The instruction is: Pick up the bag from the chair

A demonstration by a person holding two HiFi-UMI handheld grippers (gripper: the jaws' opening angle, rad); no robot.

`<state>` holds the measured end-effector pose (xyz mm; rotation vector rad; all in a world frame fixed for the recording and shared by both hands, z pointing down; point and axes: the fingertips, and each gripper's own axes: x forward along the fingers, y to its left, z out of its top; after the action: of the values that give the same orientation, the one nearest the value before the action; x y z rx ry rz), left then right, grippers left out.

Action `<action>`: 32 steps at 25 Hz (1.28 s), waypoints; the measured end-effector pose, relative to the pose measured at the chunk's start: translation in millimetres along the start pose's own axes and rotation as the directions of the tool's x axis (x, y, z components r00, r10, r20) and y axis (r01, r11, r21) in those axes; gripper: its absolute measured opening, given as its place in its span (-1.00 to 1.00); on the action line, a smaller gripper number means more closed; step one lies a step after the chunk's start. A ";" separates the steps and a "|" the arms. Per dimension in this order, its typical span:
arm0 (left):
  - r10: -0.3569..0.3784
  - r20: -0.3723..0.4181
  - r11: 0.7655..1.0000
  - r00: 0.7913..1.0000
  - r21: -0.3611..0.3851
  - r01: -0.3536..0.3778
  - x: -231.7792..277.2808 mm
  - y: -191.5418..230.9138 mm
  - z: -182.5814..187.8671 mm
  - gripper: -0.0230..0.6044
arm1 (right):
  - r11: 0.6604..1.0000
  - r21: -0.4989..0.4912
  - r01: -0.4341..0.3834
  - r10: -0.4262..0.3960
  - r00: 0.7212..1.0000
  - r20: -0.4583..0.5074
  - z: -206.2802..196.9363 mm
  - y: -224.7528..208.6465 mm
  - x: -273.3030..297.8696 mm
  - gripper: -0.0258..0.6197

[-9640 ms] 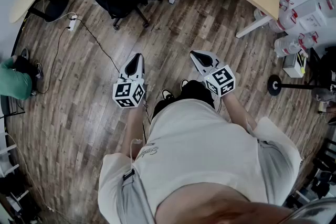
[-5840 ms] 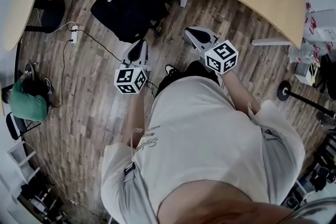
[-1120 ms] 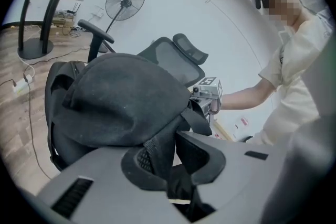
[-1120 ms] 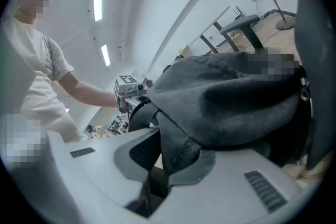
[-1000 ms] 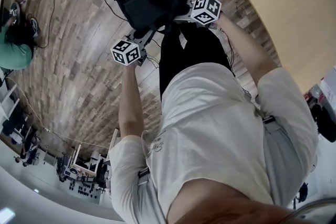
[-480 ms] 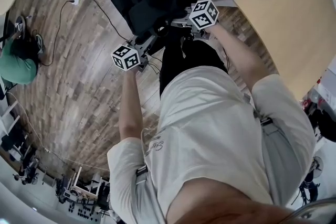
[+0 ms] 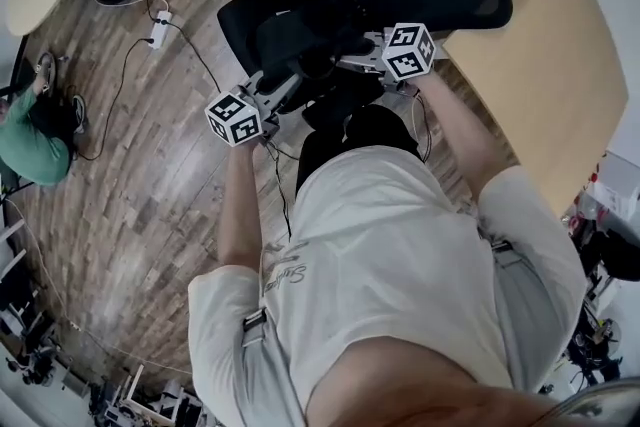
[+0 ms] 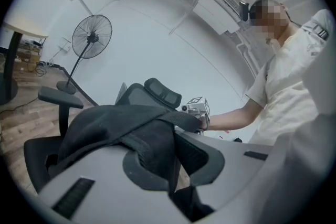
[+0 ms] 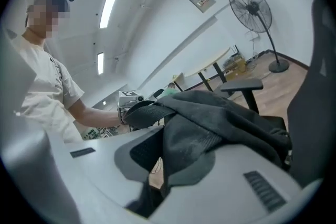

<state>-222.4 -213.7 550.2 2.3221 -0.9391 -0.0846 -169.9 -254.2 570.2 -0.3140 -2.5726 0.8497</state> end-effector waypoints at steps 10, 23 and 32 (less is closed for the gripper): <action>-0.006 0.136 1.000 0.991 0.023 0.003 15.9 -15.9 70.9 -0.78 | 0.993 -0.088 0.084 -0.071 0.988 0.137 66.4 10.0 -33.8 -0.84; 0.050 0.164 0.960 0.985 0.265 -0.092 13.2 -92.9 154.9 -0.78 | 0.902 -0.410 0.138 -0.035 0.968 0.249 145.2 81.7 -88.6 -0.85; 0.058 0.236 0.920 0.970 0.364 -0.144 9.2 -110.1 234.4 -0.78 | 0.797 -0.554 0.240 -0.051 0.941 0.335 228.5 106.6 -109.2 -0.86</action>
<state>-214.2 -282.5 300.5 2.6511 -1.2823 -0.1308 -166.3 -324.6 304.6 -0.1542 -3.0582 0.0042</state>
